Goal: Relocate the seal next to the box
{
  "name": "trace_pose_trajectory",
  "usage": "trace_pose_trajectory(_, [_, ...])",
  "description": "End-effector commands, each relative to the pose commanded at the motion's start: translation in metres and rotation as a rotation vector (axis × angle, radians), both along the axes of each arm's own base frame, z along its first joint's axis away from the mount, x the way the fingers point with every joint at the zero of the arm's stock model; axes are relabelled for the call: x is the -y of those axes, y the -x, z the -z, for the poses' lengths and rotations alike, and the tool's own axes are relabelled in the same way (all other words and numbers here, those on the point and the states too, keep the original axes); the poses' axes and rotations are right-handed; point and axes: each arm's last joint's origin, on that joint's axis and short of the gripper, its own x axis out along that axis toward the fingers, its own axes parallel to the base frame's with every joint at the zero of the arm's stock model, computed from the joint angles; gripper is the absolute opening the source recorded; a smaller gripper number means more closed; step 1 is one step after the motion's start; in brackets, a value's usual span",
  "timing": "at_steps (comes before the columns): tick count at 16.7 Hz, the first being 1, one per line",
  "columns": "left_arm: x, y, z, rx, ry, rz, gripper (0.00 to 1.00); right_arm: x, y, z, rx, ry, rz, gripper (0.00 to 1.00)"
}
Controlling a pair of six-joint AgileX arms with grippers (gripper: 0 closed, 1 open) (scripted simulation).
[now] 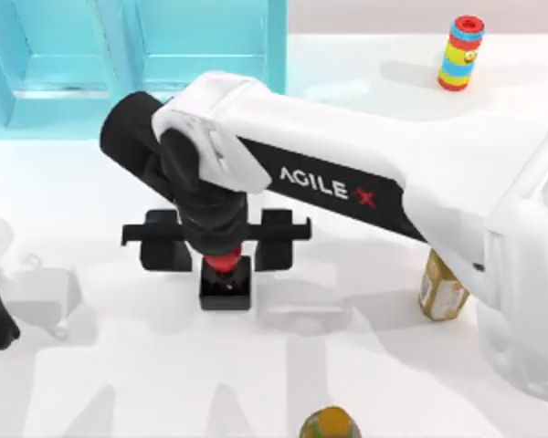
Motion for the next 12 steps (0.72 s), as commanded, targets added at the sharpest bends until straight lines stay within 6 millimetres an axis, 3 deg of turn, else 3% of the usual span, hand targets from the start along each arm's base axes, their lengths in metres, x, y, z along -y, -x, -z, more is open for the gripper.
trace_pose_trajectory(7, [0.0,0.0,0.0,0.0,0.0,0.0,1.0,0.0,0.0,0.0,0.0,0.0,0.0,0.02])
trace_pose_trajectory(12, [0.0,0.0,0.0,0.0,0.0,0.0,1.0,0.0,0.0,0.0,0.0,0.0,0.0,0.0])
